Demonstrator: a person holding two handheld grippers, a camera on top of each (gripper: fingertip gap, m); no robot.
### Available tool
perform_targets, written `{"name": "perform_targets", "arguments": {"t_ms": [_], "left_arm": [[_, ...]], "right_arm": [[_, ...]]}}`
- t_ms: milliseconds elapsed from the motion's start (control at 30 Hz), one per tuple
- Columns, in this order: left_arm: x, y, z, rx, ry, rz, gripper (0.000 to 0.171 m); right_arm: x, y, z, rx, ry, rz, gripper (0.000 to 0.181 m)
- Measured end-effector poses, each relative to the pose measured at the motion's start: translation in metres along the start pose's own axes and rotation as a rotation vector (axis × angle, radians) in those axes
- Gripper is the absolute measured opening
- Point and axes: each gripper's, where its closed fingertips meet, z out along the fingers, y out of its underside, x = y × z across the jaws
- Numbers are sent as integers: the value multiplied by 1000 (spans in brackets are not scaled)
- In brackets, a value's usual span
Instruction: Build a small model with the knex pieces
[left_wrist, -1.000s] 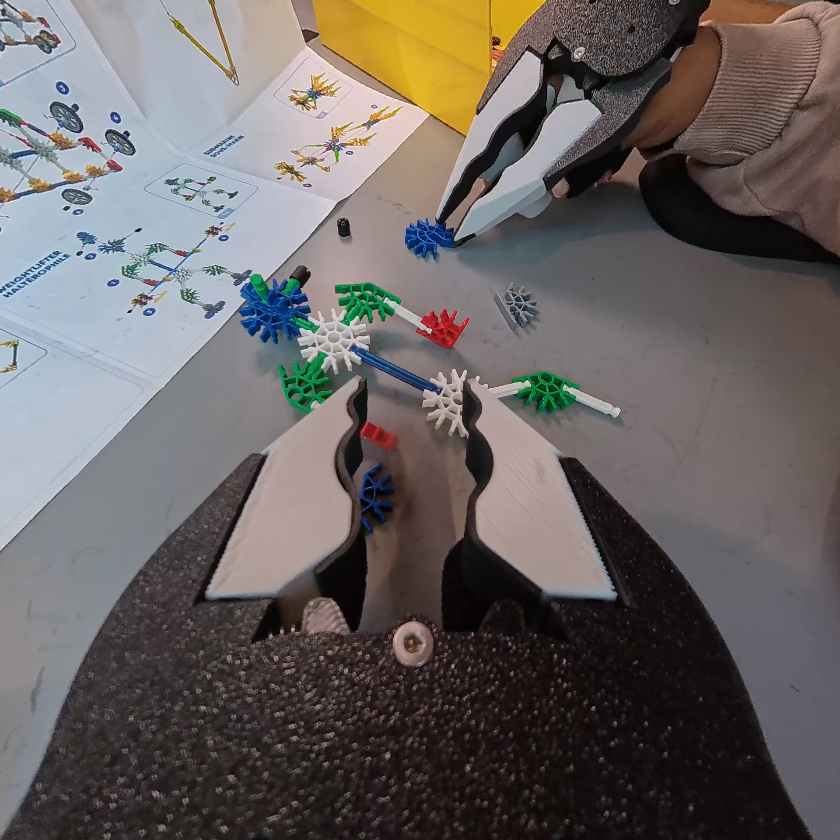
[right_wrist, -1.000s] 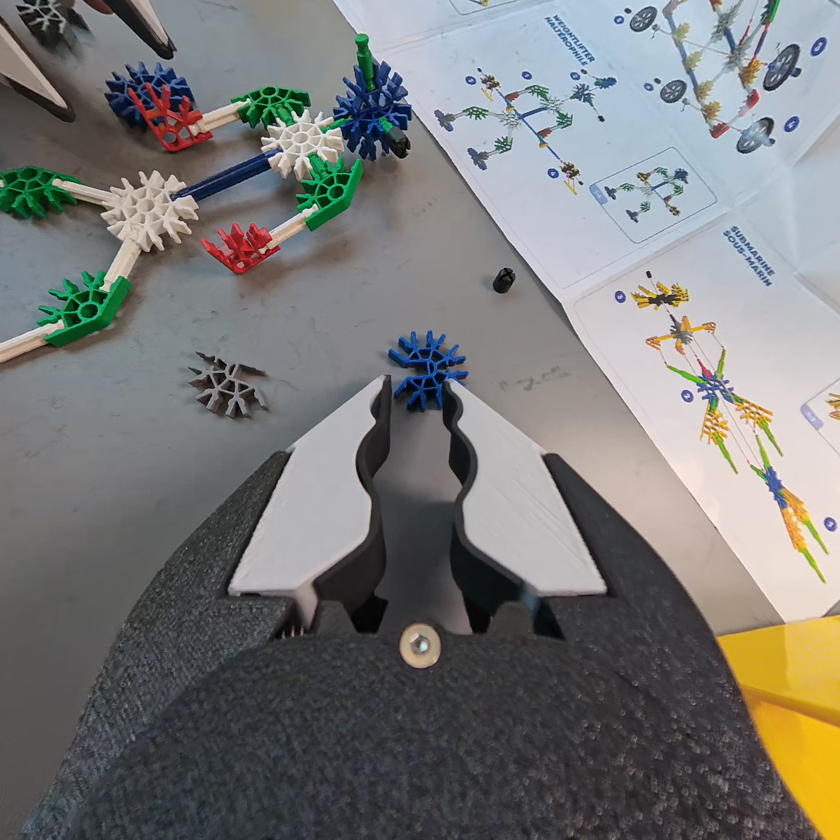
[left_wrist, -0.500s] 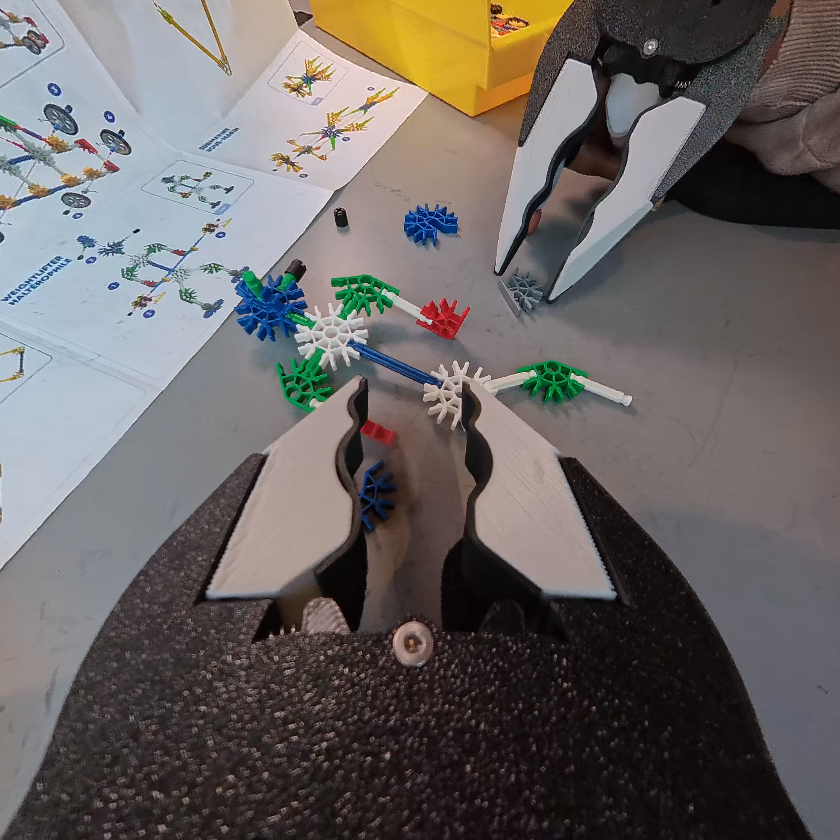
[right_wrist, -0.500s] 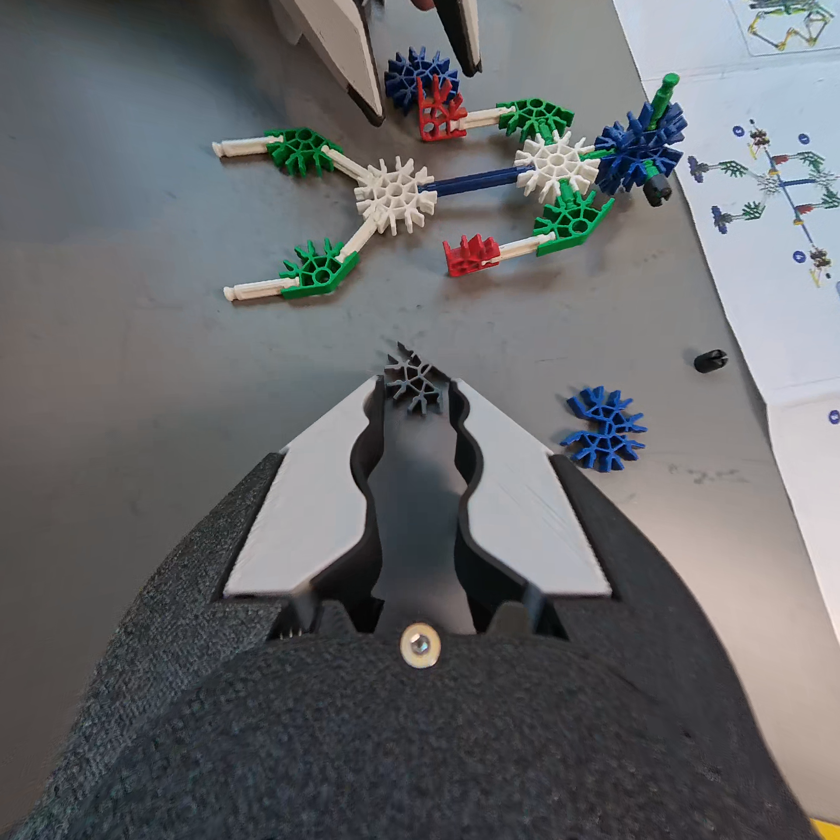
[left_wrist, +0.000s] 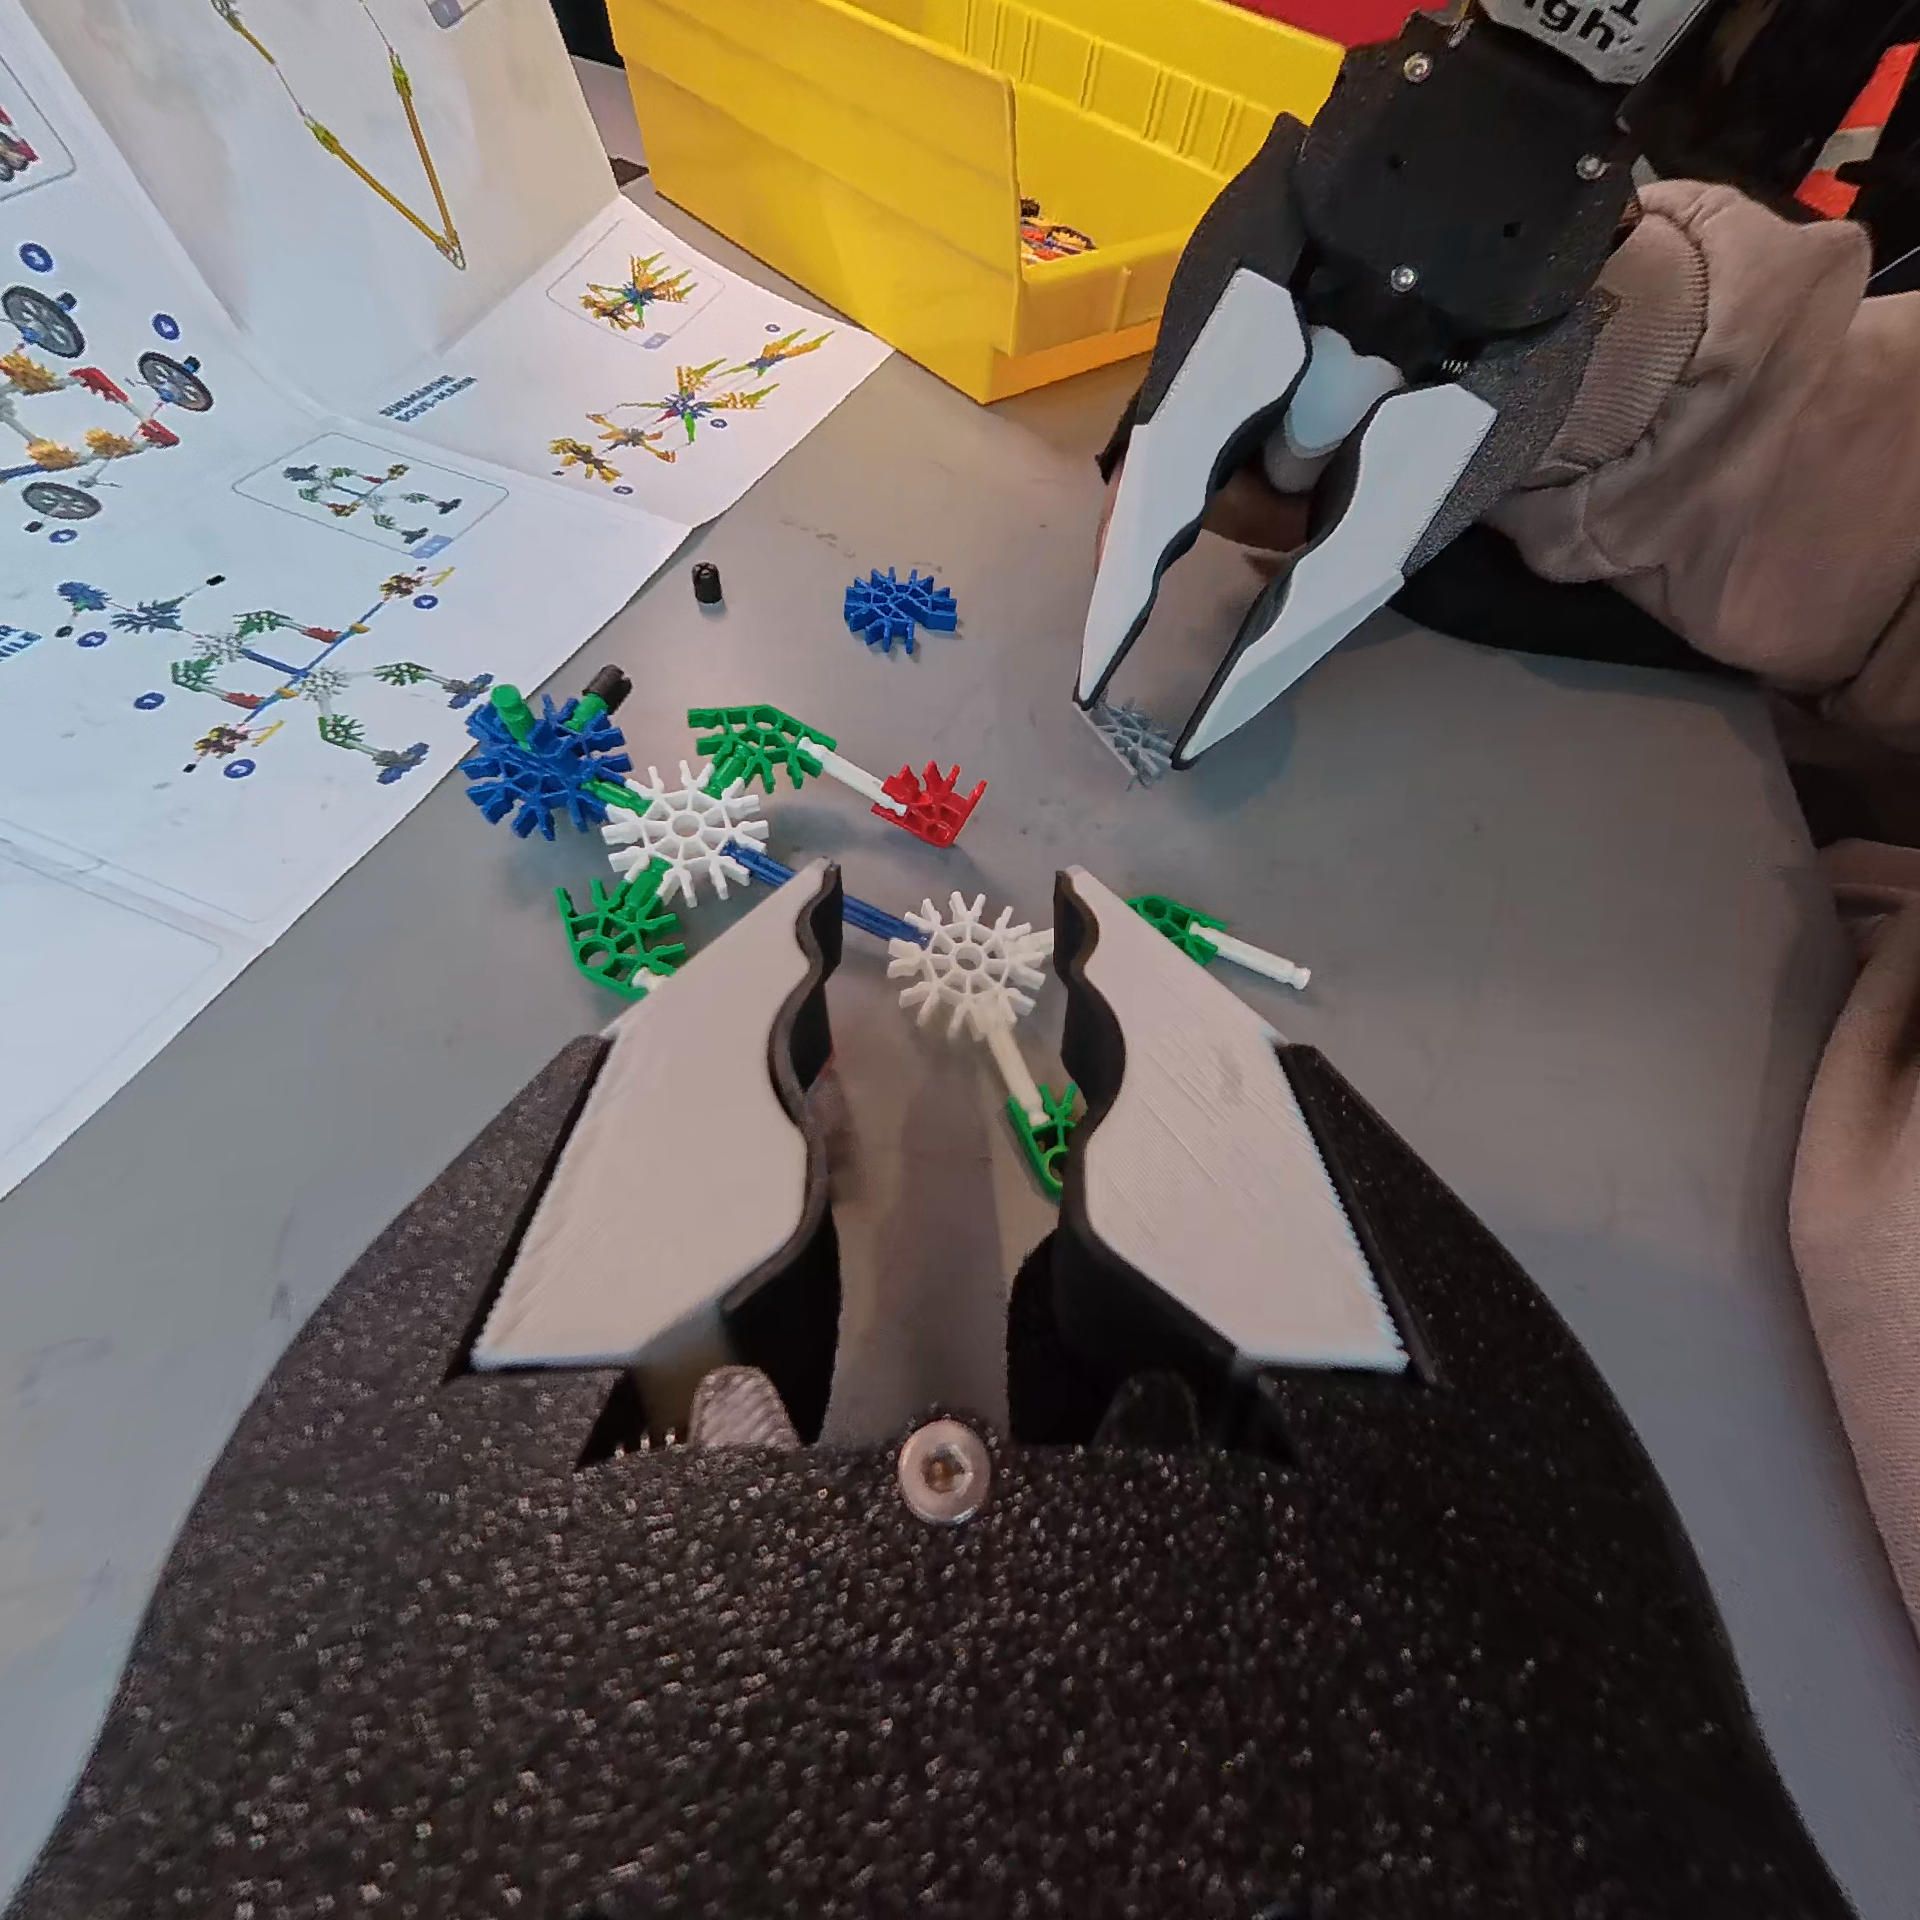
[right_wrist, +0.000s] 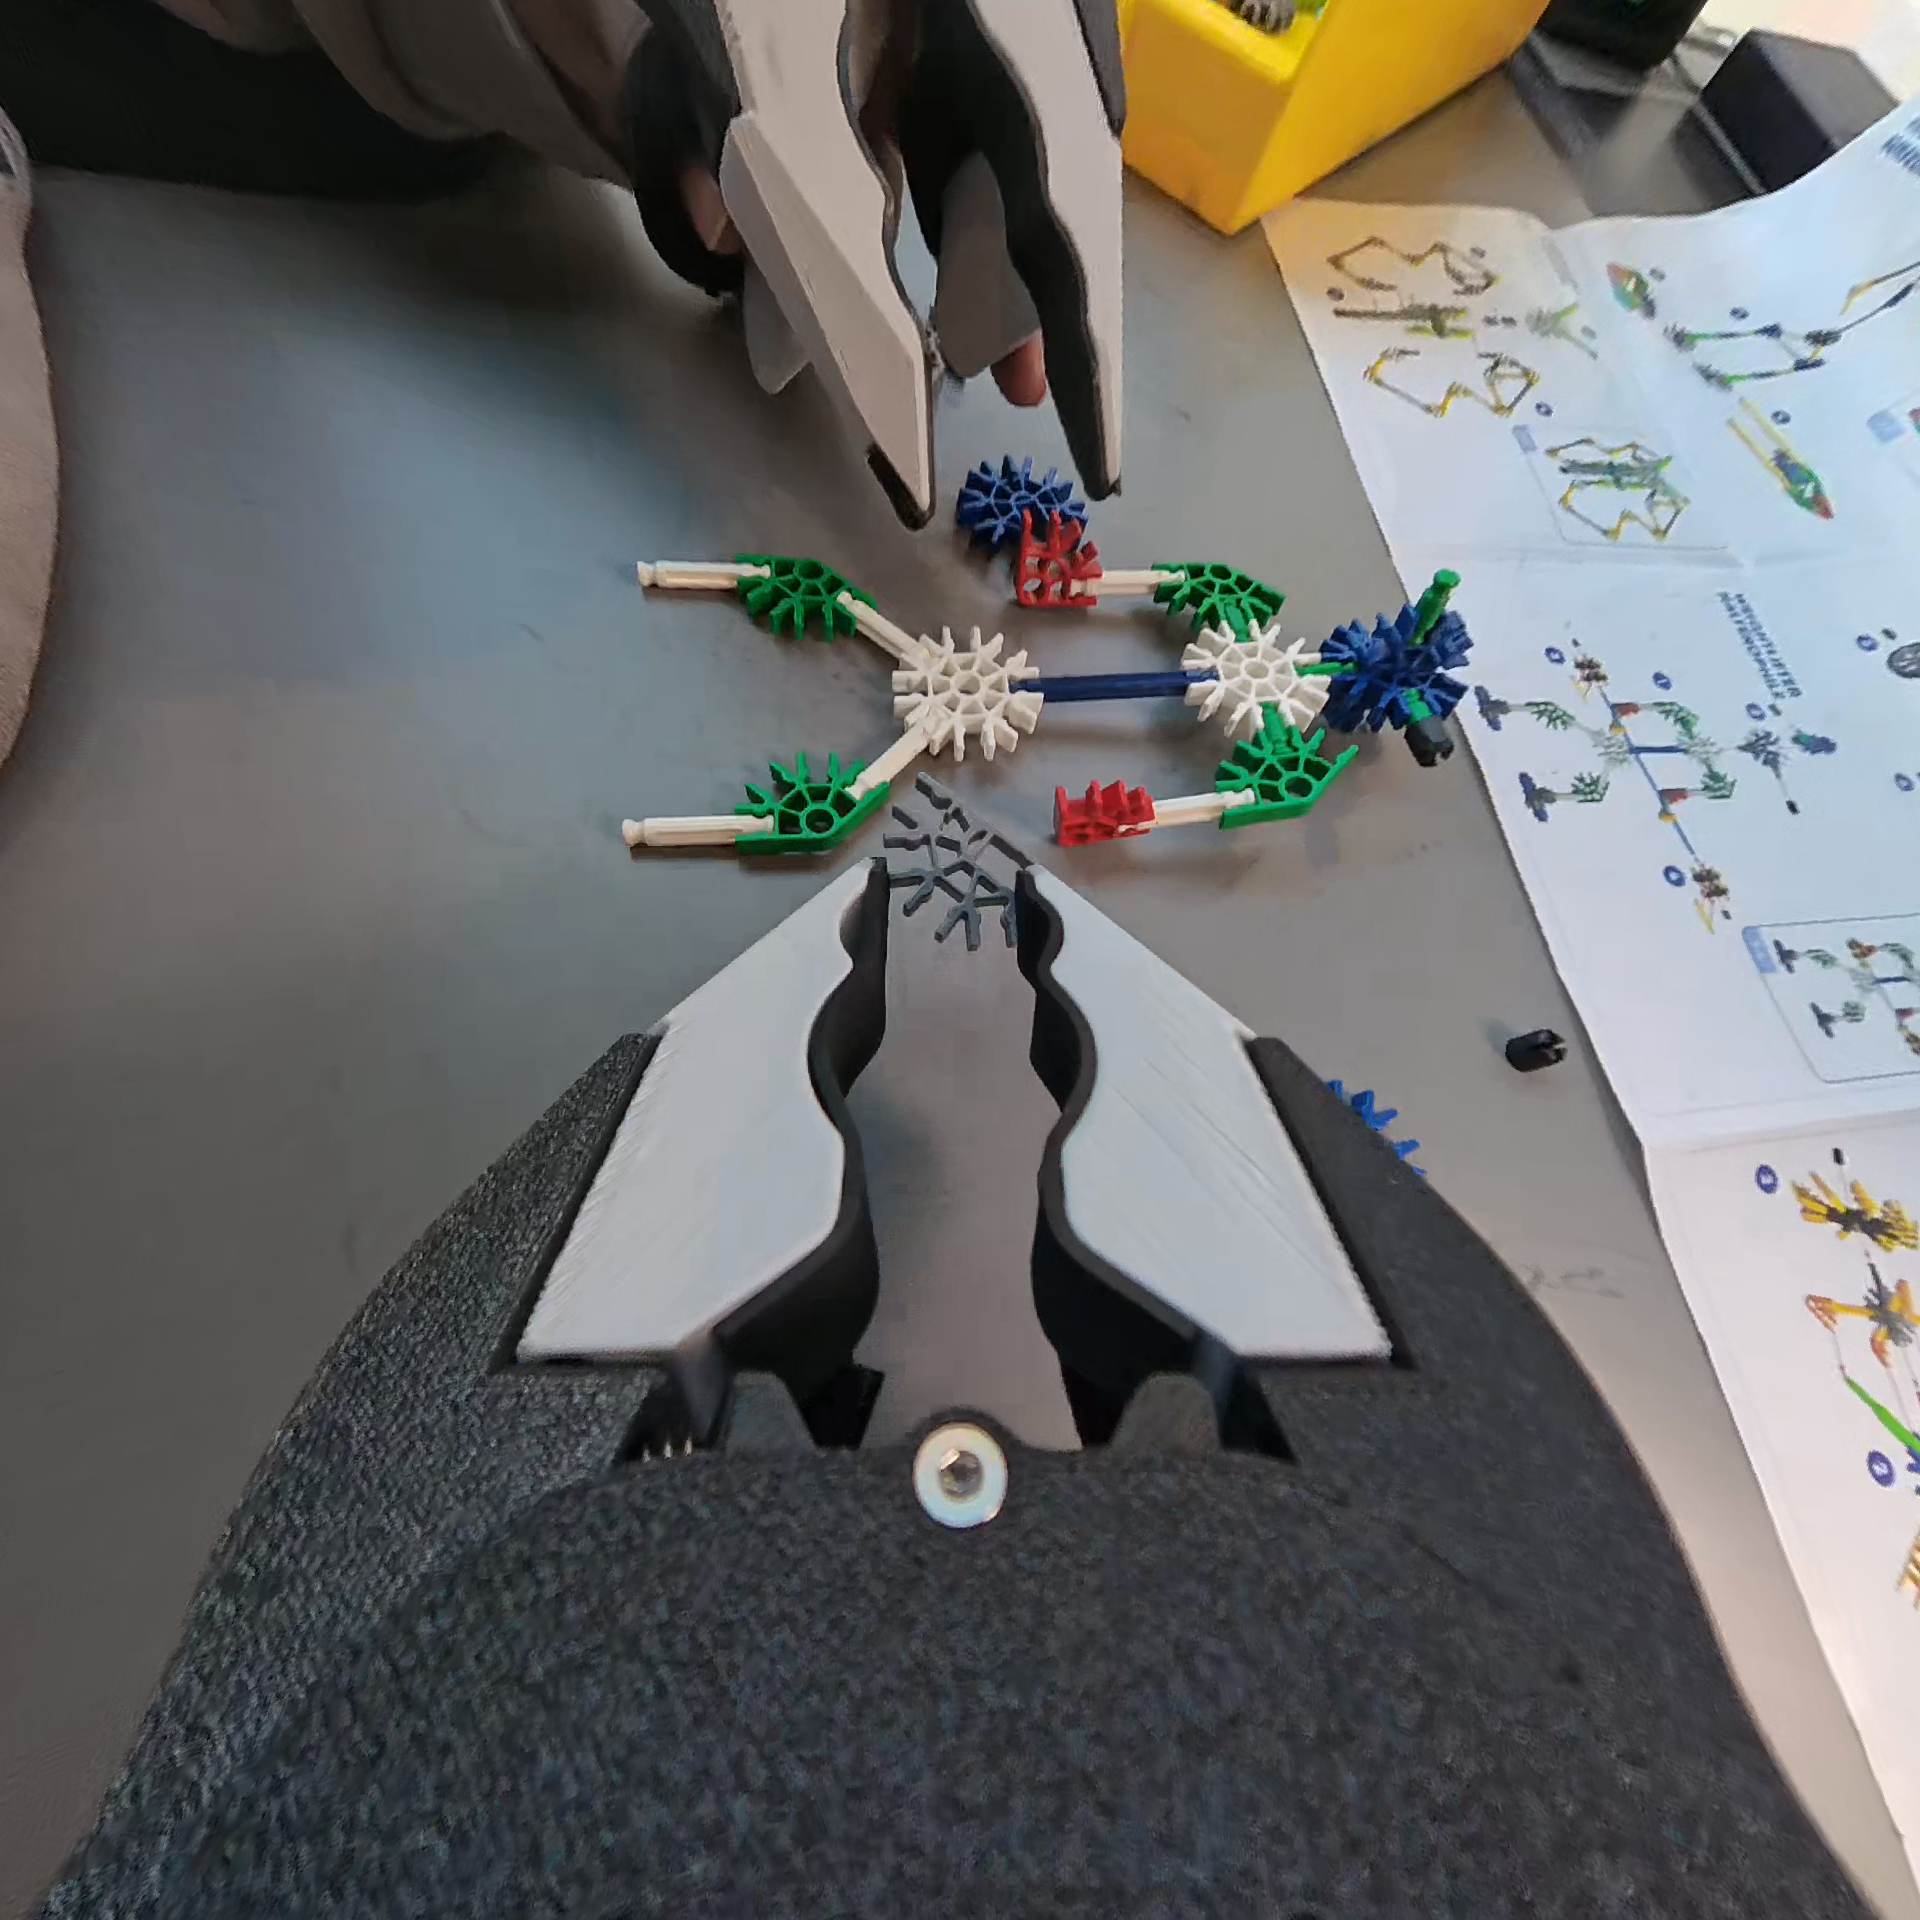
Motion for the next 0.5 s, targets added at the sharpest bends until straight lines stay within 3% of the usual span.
{"name": "perform_targets", "arguments": {"t_ms": [100, 300, 500], "left_arm": [[12, -6, 0, 27, 62, -27, 39], [39, -26, -6, 115, 266, -246, 37], [51, -27, -1, 107, 326, -323, 34]], "right_arm": [[1, -12, -3, 68, 11, -12, 23], [-3, -31, -4, 180, 8, -22, 23], [-5, -42, -7, 251, -6, -6, 23]]}}
